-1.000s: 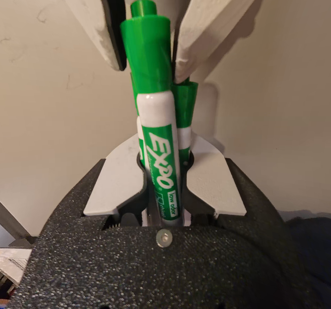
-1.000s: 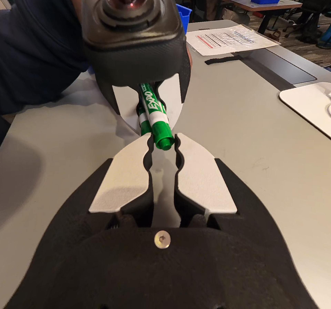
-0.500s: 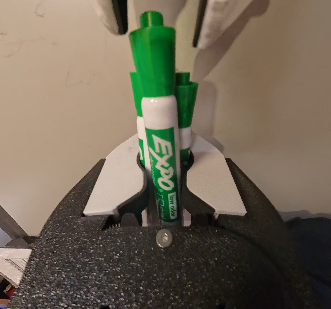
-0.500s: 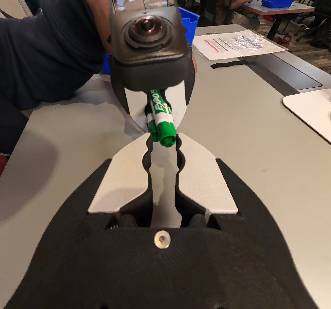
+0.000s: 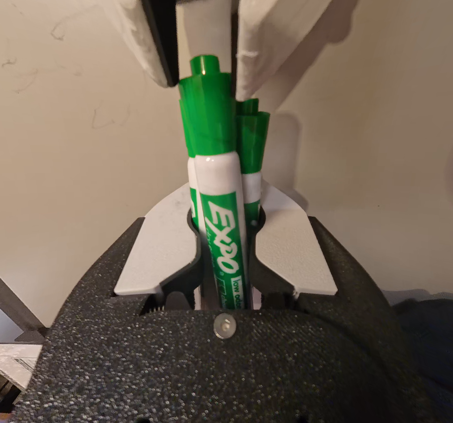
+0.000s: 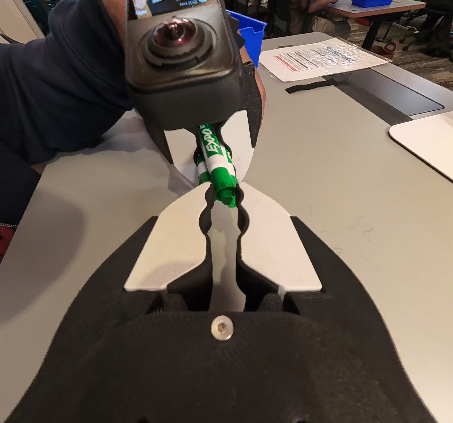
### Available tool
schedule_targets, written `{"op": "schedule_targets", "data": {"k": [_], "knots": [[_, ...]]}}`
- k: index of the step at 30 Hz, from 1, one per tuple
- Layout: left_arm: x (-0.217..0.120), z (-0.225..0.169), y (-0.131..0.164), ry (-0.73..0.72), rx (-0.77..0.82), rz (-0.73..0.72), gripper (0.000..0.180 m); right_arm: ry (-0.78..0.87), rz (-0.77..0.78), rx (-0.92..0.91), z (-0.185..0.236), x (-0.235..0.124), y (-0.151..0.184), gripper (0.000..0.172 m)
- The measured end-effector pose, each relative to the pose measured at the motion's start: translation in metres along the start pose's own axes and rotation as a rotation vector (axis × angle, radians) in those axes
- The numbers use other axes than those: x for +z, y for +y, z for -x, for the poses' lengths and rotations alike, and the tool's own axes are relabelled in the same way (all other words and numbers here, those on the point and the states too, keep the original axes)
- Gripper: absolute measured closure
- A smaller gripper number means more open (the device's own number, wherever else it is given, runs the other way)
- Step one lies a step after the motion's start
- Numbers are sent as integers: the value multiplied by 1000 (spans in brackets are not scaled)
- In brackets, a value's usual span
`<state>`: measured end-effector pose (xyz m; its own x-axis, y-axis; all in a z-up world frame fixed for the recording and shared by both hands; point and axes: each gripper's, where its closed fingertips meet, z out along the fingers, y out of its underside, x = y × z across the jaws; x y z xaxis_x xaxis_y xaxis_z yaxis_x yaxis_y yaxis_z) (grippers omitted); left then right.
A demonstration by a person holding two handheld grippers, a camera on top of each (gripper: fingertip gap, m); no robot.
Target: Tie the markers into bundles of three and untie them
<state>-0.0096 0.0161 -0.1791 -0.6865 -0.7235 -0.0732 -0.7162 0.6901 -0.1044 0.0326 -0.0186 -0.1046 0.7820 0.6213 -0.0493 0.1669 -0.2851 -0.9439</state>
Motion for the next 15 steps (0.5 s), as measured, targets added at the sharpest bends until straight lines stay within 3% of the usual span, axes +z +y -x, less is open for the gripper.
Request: {"op": "schedule_targets", "data": {"k": [9, 15], "knots": [[1, 3, -2, -4, -15, -13, 139, -5, 39, -43, 0, -3, 4, 147], [3, 9, 5, -11, -39, -3, 139, 78, 294, -232, -36, -44, 39, 143]]}}
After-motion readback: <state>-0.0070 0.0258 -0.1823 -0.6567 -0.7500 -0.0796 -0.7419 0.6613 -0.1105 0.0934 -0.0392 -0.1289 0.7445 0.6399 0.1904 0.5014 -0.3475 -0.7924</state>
